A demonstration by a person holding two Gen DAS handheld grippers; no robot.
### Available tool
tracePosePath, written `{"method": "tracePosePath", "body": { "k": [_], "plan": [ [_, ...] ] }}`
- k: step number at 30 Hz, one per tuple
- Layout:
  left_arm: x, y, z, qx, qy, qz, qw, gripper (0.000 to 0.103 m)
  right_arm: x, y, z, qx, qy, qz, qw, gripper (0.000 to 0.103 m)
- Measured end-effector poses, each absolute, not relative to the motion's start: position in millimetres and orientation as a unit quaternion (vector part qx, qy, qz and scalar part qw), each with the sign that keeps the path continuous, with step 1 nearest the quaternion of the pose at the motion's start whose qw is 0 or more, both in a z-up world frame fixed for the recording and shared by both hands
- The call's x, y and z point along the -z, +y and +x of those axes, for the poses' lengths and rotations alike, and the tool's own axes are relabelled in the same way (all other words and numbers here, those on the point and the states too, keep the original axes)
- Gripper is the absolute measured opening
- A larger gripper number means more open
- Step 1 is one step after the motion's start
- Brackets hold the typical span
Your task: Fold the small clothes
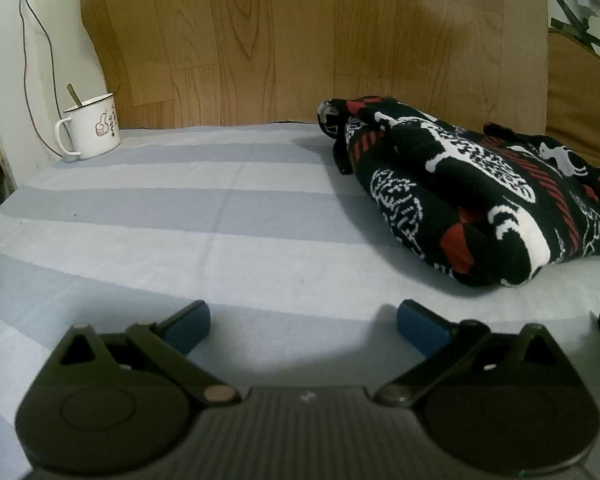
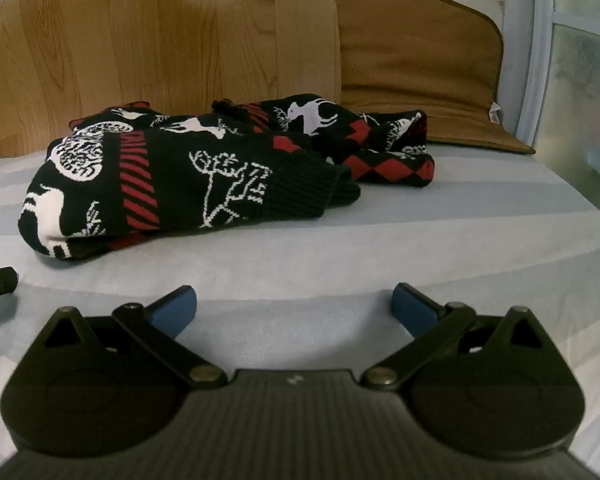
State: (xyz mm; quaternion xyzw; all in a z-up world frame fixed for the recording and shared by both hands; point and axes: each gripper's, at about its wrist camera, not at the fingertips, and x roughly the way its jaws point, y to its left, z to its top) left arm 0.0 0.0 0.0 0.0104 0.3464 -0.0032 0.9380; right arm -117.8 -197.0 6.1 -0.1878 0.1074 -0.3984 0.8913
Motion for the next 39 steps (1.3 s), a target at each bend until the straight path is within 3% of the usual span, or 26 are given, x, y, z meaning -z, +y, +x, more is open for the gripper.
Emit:
{"method": "tracePosePath", "body": {
  "k": [39],
  "plan": [
    [0, 2, -3, 0.014, 0.348, 0.014, 0.937, 0.103, -9, -203, -139, 0.364, 0.075, -0.135, 0.919, 0.103]
  ]
}}
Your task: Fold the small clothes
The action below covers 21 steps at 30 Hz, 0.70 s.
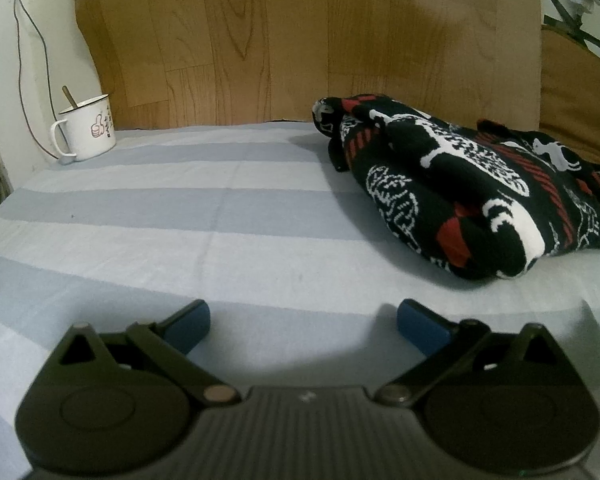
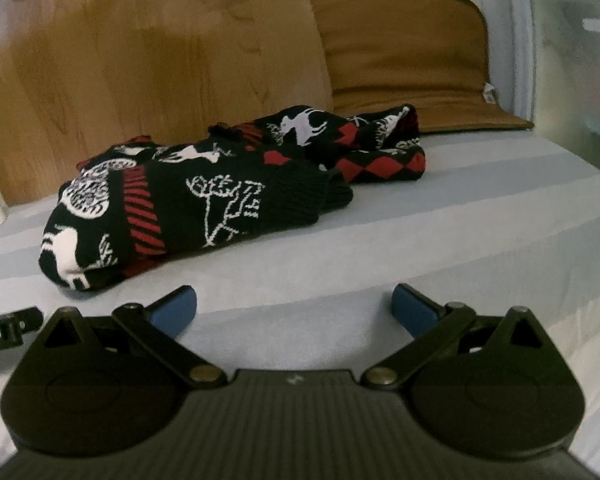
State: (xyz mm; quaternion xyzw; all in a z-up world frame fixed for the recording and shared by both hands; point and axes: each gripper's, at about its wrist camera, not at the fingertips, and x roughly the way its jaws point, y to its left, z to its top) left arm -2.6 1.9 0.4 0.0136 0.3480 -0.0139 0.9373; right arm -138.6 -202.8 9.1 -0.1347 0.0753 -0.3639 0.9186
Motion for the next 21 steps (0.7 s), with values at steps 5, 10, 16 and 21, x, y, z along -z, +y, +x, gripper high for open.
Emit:
{"method": "tracePosePath", "body": {
  "k": [5, 10, 16, 21],
  "plan": [
    [-1, 3, -3, 0.014, 0.348, 0.013, 0.937, 0.103, -12, -208, -146, 0.353, 0.058, -0.118, 0.926, 0.103],
    [-1, 2, -3, 0.013, 0.349, 0.017, 0.937, 0.103, -11, -210, -148, 0.345, 0.056, -0.117, 0.930, 0.103],
    [-2, 4, -4, 0.021, 0.351, 0.020, 0.936, 0.103, -8, -207, -155, 0.337, 0.043, -0.088, 0.936, 0.103],
    [-1, 4, -9, 0.026, 0.347, 0.019, 0.937, 0.103, -8, -207, -154, 0.338, 0.043, -0.090, 0.936, 0.103]
  ]
}}
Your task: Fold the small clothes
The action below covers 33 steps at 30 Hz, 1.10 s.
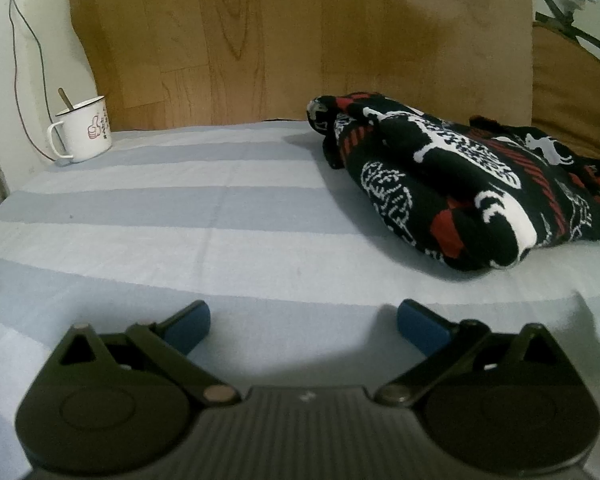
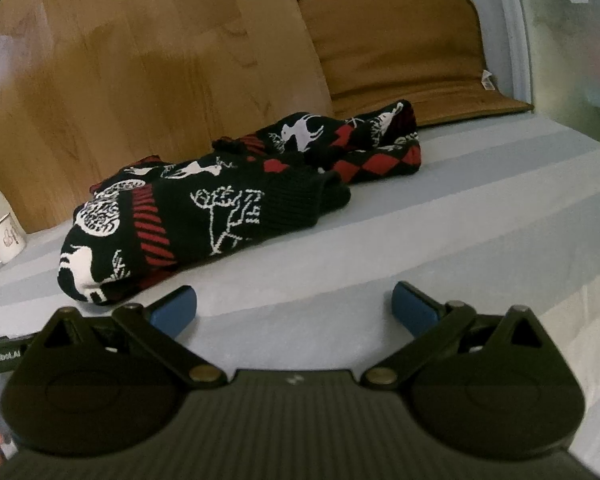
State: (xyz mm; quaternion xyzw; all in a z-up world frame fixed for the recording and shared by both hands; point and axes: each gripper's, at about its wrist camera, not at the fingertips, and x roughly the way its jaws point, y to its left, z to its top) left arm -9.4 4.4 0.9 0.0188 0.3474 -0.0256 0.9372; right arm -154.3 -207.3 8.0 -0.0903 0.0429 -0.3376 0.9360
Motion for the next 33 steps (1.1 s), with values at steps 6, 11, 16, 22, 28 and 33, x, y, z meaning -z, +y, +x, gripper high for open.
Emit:
{"method": "tracePosePath", "body": {
  "k": [6, 11, 16, 22, 28, 33],
  "plan": [
    [-1, 3, -15, 0.027, 0.344, 0.025, 0.938, 0.103, -8, -209, -157, 0.333, 0.033, -0.082, 0.939, 0.103],
    [-1, 5, -13, 0.031, 0.348, 0.021, 0.937, 0.103, -8, -209, -158, 0.331, 0.030, -0.079, 0.940, 0.103],
    [-1, 5, -11, 0.037, 0.351, 0.023, 0.936, 0.103, -7, -206, -155, 0.337, 0.037, -0.090, 0.936, 0.103],
    [-2, 3, -9, 0.033, 0.354, 0.024, 0.934, 0.103, -2, -198, -154, 0.331, 0.042, -0.123, 0.934, 0.103],
    [-2, 4, -9, 0.036, 0.356, 0.025, 0.933, 0.103, 1, -192, -152, 0.333, 0.039, -0.148, 0.930, 0.103],
    [-1, 5, -10, 0.037, 0.352, 0.022, 0.935, 0.103, 0, -195, -152, 0.334, 0.042, -0.136, 0.932, 0.103]
  ]
}}
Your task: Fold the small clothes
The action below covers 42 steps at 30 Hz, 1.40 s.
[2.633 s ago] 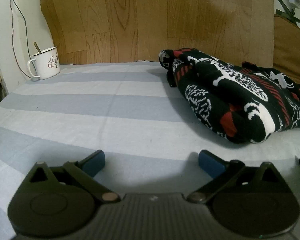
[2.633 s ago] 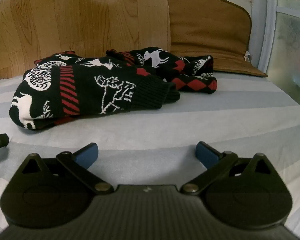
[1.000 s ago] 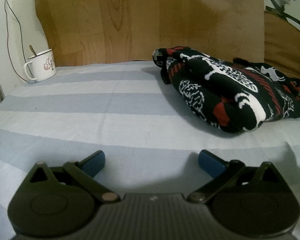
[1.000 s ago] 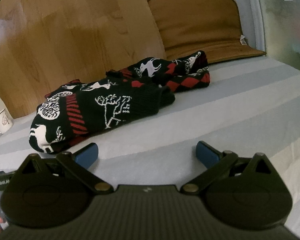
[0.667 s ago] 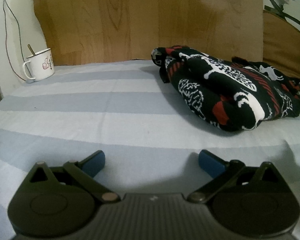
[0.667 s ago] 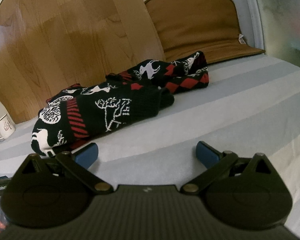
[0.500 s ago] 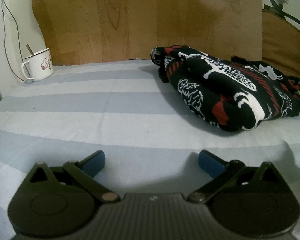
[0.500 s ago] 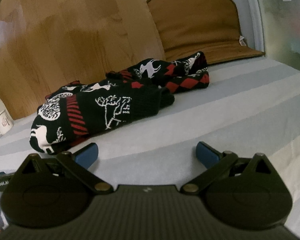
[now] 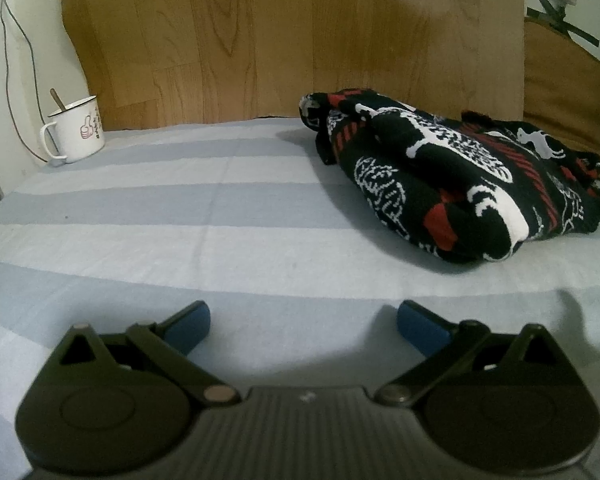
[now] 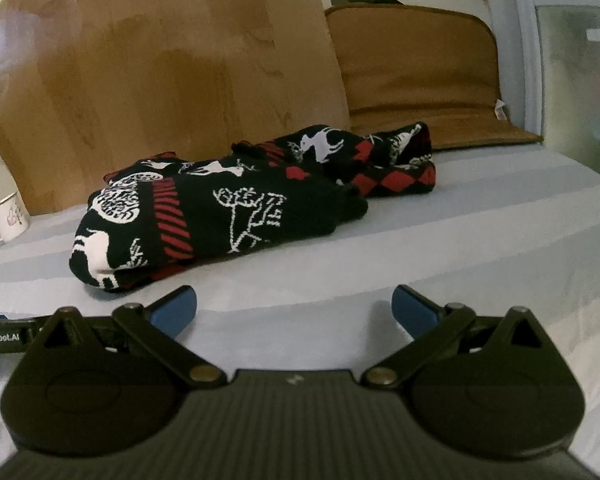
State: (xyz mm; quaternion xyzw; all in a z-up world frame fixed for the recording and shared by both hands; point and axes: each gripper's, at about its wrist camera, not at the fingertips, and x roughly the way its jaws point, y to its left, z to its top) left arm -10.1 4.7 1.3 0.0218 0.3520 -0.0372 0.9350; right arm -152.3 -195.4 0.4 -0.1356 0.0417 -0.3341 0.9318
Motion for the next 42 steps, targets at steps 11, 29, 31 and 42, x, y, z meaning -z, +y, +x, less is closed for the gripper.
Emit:
{"method": "tracePosePath", "body": {
  "k": [11, 29, 31, 42],
  "plan": [
    [-7, 6, -19, 0.061, 0.317, 0.009, 0.946, 0.103, -2, -199, -153, 0.335, 0.043, -0.119, 0.934, 0.103],
    [-2, 14, -12, 0.054, 0.340, -0.015, 0.939, 0.103, -5, -202, -152, 0.336, 0.054, -0.111, 0.934, 0.103],
    [-1, 10, -11, 0.049, 0.344, -0.002, 0.938, 0.103, -5, -203, -151, 0.335, 0.054, -0.110, 0.934, 0.103],
    [0, 4, -9, 0.044, 0.350, 0.019, 0.935, 0.103, -9, -220, -177, 0.273, -0.001, -0.031, 0.962, 0.103]
  ]
}}
